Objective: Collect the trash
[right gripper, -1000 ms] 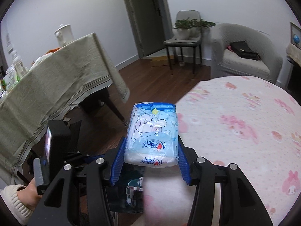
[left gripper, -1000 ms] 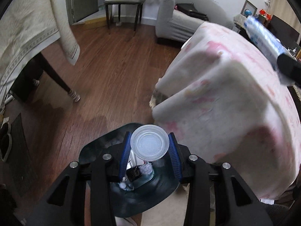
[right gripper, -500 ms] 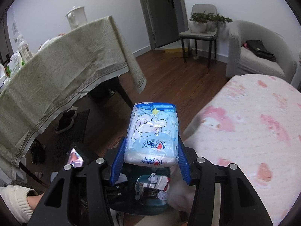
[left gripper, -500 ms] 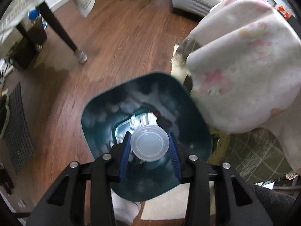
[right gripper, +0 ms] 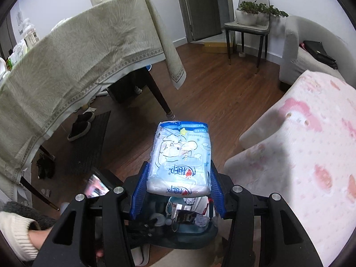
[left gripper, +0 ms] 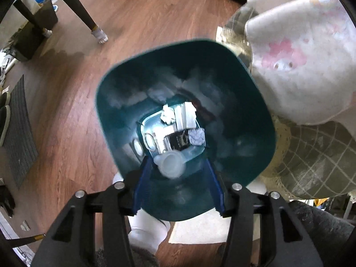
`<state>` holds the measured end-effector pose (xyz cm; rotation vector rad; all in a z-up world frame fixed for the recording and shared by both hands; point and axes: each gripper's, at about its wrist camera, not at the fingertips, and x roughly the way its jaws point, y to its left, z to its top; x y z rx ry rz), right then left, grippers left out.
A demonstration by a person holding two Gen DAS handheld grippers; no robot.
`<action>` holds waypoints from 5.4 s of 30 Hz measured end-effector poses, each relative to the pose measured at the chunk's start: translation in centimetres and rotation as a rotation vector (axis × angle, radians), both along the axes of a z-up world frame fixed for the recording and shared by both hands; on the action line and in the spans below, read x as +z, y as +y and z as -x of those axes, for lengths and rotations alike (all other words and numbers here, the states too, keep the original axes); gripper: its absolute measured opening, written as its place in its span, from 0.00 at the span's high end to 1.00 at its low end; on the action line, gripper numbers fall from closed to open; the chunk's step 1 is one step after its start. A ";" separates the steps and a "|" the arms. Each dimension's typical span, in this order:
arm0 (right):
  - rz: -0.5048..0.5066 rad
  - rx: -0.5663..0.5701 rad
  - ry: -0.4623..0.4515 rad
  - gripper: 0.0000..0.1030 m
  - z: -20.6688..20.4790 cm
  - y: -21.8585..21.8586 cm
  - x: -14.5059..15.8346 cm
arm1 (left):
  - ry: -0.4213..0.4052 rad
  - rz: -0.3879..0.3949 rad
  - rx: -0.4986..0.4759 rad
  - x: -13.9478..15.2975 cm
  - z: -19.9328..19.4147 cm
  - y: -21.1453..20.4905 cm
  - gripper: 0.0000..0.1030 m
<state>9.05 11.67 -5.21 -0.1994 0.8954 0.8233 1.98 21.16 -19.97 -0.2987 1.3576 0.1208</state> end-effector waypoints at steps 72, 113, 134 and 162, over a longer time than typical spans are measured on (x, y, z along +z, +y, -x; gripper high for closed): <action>0.100 0.082 0.038 0.35 5.8 4.1 -7.8 | -0.594 -0.066 0.067 25.3 3.6 0.0 0.66; -0.028 -0.504 -0.270 0.04 3.5 -27.2 7.6 | -0.654 -0.253 -0.039 24.1 2.7 -11.8 0.07; -0.102 -0.456 -0.271 0.03 13.5 -33.6 7.6 | -0.571 -0.241 -0.001 19.7 9.5 -14.5 0.05; -0.049 -0.374 -0.269 0.03 13.8 -31.0 7.1 | -0.558 -0.255 0.049 19.1 9.7 -14.2 0.04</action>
